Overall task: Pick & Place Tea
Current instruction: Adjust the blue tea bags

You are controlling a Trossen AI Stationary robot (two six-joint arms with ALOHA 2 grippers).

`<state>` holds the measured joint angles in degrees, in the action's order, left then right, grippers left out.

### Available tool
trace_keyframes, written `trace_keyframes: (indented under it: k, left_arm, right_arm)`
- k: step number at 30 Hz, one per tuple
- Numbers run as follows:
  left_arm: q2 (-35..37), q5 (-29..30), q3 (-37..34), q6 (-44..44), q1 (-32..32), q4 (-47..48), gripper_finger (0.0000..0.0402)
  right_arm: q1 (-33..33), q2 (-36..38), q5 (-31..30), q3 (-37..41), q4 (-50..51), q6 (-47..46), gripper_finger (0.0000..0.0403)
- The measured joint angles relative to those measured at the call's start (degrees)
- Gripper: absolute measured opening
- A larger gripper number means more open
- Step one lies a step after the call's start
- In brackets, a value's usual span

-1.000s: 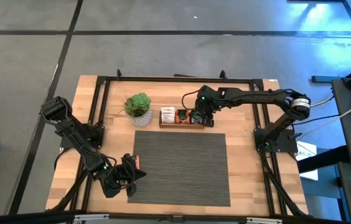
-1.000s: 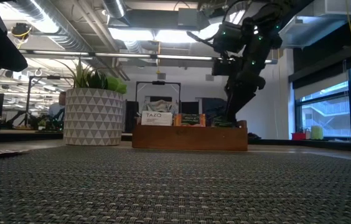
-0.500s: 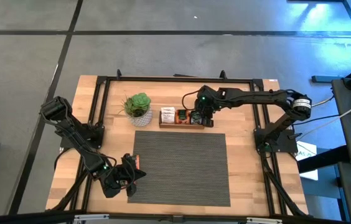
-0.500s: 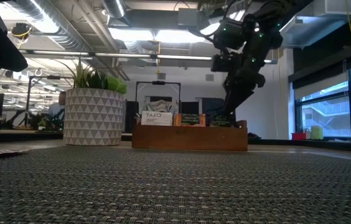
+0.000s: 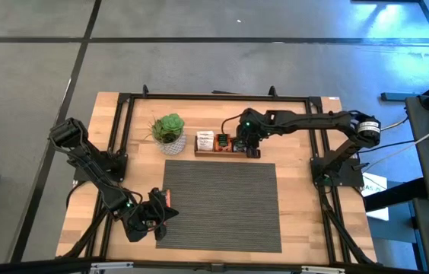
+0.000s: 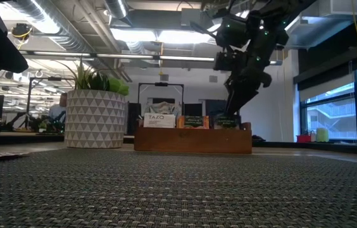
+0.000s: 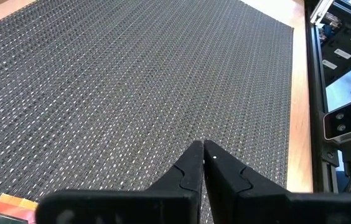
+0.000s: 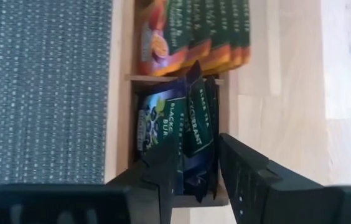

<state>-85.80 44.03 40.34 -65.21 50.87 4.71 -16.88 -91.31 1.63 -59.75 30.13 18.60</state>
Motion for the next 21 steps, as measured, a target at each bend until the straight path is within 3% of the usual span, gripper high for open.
trace_keyframes:
  k: [21]
  left_arm:
    - [0.0, -0.07, 0.0, 0.0, 0.0, 0.08, 0.0013]
  right_arm:
    - [2.1, 0.0, 0.03, -2.62, 3.46, -0.07, 0.0119]
